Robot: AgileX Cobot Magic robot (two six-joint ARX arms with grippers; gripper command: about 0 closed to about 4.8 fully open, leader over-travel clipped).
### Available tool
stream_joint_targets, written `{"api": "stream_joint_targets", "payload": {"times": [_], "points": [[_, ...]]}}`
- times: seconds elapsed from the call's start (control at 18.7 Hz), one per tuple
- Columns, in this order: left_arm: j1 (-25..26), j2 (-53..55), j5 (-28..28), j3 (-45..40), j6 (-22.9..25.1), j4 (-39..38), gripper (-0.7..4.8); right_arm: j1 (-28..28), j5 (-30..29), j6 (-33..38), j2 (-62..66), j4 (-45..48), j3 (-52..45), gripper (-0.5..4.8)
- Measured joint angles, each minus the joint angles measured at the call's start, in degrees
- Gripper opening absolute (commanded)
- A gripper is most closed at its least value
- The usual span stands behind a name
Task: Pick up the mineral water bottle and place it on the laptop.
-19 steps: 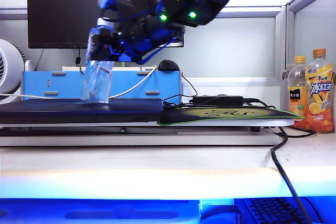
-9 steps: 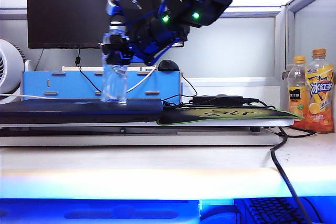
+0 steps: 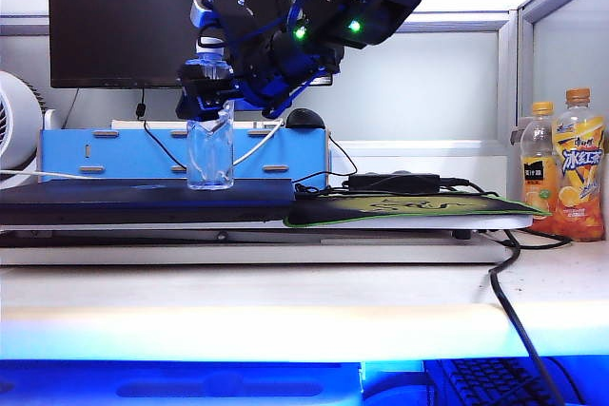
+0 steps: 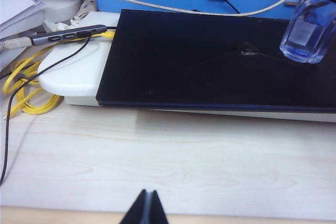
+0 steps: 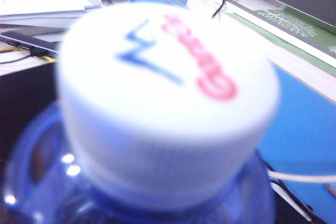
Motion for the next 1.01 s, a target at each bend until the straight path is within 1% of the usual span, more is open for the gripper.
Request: {"api": "stream_joint_targets", "payload": {"times": [0.27,0.37,0.43,0.48,0.53,0.59,0.64,0.69,0.75,0.8,0.85,0.91,1.01], "points": [[0.0,0.0,0.0,0.0,0.0,0.0,-0.02,0.9,0.1,0.0,-5.8,0.5,0.2,4.79],[0.0,0.0,0.0,0.0,0.0,0.0,-0.02,1.0,1.7,0.0,-9.2,0.1,0.1,4.79],[0.0,0.0,0.0,0.0,0.0,0.0,-0.02,1.0,4.2,0.0,-11.5,-0.7,0.1,4.44],[0.0,0.0,0.0,0.0,0.0,0.0,-0.02,1.1,7.2,0.0,-14.6,-1.7,0.1,2.46],[0.0,0.0,0.0,0.0,0.0,0.0,-0.02,1.1,10.4,0.0,-18.2,-2.1,0.1,1.29],[0.0,0.0,0.0,0.0,0.0,0.0,-0.02,1.1,13.2,0.0,-21.9,-1.9,0.2,0.35],[0.0,0.0,0.0,0.0,0.0,0.0,-0.02,1.1,16.7,-0.1,-26.7,-1.7,0.3,0.01],[0.0,0.0,0.0,0.0,0.0,0.0,-0.02,1.1,19.5,-0.2,-30.9,-2.1,0.3,0.00],[0.0,0.0,0.0,0.0,0.0,0.0,-0.02,0.9,21.1,-0.7,-34.4,-2.8,0.3,0.01],[0.0,0.0,0.0,0.0,0.0,0.0,-0.02,0.8,23.3,-1.7,-40.9,-5.4,0.3,0.00],[0.0,0.0,0.0,0.0,0.0,0.0,-0.02,0.6,23.6,-2.6,-44.0,-7.3,0.5,0.00],[0.0,0.0,0.0,0.0,0.0,0.0,-0.02,0.2,23.6,-3.9,-49.3,-14.0,0.5,0.00],[0.0,0.0,0.0,0.0,0.0,0.0,-0.02,0.2,23.7,-5.2,-56.0,-24.9,0.5,0.01]]}}
